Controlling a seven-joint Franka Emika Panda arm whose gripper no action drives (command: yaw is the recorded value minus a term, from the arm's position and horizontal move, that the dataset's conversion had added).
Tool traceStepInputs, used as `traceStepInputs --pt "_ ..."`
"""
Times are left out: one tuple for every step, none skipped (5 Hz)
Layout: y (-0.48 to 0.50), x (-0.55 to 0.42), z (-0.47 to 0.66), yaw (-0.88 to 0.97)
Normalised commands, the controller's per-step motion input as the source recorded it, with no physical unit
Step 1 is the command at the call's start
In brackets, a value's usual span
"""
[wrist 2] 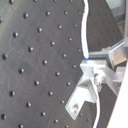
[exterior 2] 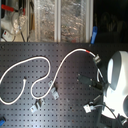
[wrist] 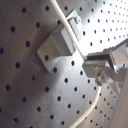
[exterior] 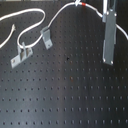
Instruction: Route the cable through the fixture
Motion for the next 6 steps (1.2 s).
traceStepInputs --pt "-0.06 -0.088 0.06 0.0" --pt "-0.077 -0.275 0.13 0.0" --pt "-0.09 -0.329 0.14 0.0" --pt "-0.04 -0.299 0.07 0.05" --pt "-0.013 -0.003 0.02 0.0" --pt "0.043 -0.281 0.08 0.05"
